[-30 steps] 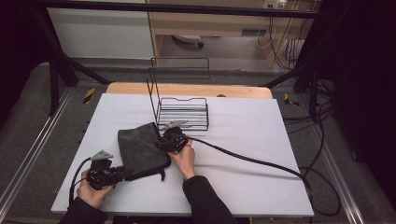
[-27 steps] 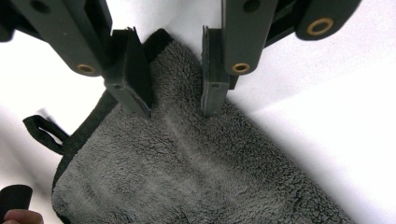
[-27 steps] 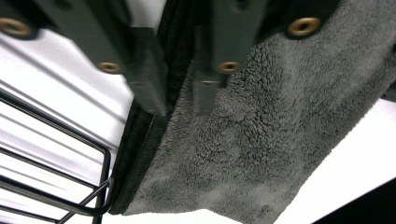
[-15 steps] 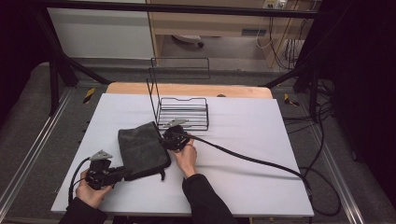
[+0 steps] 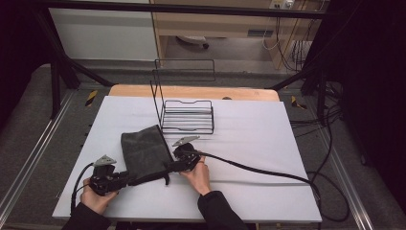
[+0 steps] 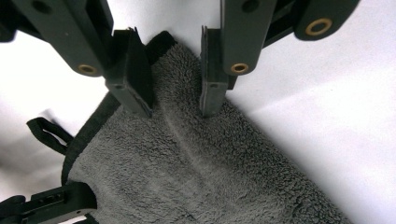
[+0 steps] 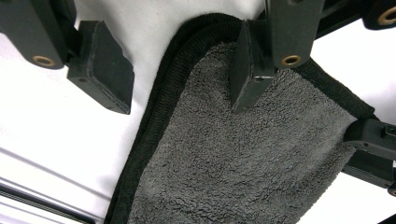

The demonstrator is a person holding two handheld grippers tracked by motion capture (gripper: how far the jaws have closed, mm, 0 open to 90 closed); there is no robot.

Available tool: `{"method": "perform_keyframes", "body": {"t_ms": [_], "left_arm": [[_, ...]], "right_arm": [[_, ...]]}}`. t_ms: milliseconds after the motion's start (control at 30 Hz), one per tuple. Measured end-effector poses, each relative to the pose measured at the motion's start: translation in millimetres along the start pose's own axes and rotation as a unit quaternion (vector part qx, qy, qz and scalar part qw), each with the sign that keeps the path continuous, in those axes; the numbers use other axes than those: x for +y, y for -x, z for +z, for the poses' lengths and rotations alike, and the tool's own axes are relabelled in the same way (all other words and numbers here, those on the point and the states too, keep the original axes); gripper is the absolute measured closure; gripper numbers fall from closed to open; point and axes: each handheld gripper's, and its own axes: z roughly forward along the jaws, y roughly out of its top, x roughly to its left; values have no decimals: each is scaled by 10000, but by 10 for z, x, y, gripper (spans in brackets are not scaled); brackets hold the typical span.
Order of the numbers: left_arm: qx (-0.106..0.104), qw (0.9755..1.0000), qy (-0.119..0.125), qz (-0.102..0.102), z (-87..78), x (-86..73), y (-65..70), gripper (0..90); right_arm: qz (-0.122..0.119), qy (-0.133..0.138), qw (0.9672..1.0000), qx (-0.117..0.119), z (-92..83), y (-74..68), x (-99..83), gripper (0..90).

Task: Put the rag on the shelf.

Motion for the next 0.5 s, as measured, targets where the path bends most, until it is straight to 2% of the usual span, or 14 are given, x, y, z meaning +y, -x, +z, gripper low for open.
{"method": "perform_keyframes", "body": {"t_ms": [67, 100, 133, 233, 300, 367, 500], "left_arm": [[31, 10000, -34, 18, 6, 13, 12, 667], [37, 10000, -51, -6, 8, 20, 20, 693], [53, 10000, -74, -6, 8, 29, 25, 724], [40, 9999, -99, -19, -5, 45, 18, 800], [7, 9999, -106, -44, -26, 45, 2, 827], [-15, 9999, -126, -82, -61, 46, -3, 838], [-4, 9998, -175, -83, -159, 18, -17, 843]], "right_arm": [[12, 43, 10000, -17, 2, -15, -13, 435], [53, 45, 10000, 39, -2, -35, -22, 501], [105, 57, 9998, 150, 0, -51, -32, 527], [228, 84, 9994, 238, 7, -81, -53, 616], [385, 43, 9986, 370, 9, -89, -53, 704], [375, 26, 9985, 405, -8, -95, -45, 770], [326, -30, 9975, 627, -43, -126, -47, 761]]}}
